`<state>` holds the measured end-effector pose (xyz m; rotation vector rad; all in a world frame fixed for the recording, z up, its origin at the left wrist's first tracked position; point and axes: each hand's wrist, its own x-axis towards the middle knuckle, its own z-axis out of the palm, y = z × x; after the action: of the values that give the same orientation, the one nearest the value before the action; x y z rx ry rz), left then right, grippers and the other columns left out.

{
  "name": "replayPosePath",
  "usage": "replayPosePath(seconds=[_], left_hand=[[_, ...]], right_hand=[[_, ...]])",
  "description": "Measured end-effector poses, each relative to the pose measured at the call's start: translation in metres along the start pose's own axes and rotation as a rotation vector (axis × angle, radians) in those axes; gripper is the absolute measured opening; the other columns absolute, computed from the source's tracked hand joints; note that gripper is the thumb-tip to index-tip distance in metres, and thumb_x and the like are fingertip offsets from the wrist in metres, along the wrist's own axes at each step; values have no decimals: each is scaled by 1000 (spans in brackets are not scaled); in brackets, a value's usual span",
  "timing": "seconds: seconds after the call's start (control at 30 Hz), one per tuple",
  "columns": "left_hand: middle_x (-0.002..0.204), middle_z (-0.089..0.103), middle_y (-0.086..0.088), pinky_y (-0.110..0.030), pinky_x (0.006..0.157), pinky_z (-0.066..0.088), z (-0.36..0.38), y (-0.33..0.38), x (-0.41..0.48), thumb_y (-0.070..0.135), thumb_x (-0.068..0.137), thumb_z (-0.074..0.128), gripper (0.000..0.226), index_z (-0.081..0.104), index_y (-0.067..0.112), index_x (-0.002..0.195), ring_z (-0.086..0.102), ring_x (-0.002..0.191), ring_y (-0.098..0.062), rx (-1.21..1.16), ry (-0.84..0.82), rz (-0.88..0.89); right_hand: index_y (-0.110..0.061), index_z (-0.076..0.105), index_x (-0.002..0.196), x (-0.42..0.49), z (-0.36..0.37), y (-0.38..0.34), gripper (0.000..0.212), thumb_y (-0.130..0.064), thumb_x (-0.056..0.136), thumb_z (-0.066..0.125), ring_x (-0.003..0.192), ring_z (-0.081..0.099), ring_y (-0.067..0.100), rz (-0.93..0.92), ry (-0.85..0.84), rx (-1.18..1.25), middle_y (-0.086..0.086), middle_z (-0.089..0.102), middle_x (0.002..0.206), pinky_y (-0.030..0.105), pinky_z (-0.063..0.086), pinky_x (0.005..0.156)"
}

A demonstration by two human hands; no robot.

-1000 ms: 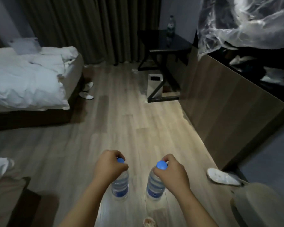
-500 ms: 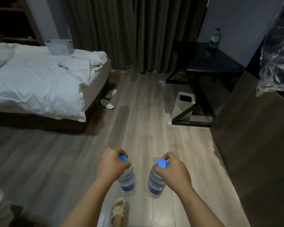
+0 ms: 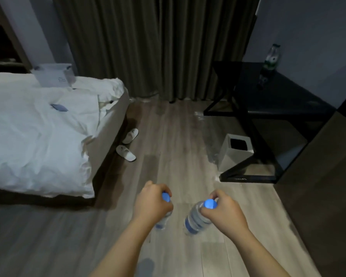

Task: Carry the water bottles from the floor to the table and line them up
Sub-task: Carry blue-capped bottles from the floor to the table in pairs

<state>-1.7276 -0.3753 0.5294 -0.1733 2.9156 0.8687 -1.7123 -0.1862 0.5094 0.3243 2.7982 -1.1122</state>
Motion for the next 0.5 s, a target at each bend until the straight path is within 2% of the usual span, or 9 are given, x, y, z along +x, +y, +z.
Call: replayPosePath(seconds=[0.2, 0.37, 0.5], left_hand=[[101, 52, 0, -23, 70, 39, -8, 24, 122, 22, 71, 65, 19, 66, 25, 91, 58, 93, -20, -50, 3, -9], [96, 64, -9, -36, 73, 58, -4, 51, 234, 15, 67, 68, 15, 67, 21, 80, 65, 83, -25, -145, -72, -60], [95, 67, -7, -30, 74, 56, -3, 78, 321, 17, 67, 69, 17, 69, 19, 84, 64, 86, -21, -94, -69, -40]], right_hand=[[-24, 47, 73, 123, -6, -37, 23, -34, 61, 64, 66, 58, 18, -4, 19, -16, -6, 57, 66, 28, 39, 51], [-24, 50, 75, 243, -23, -45, 23, -35, 60, 64, 70, 57, 19, -37, -42, -72, -8, 55, 66, 26, 35, 49], [-24, 49, 77, 332, -36, -60, 24, -36, 61, 62, 73, 55, 18, -83, -78, -125, -8, 55, 69, 26, 35, 51]])
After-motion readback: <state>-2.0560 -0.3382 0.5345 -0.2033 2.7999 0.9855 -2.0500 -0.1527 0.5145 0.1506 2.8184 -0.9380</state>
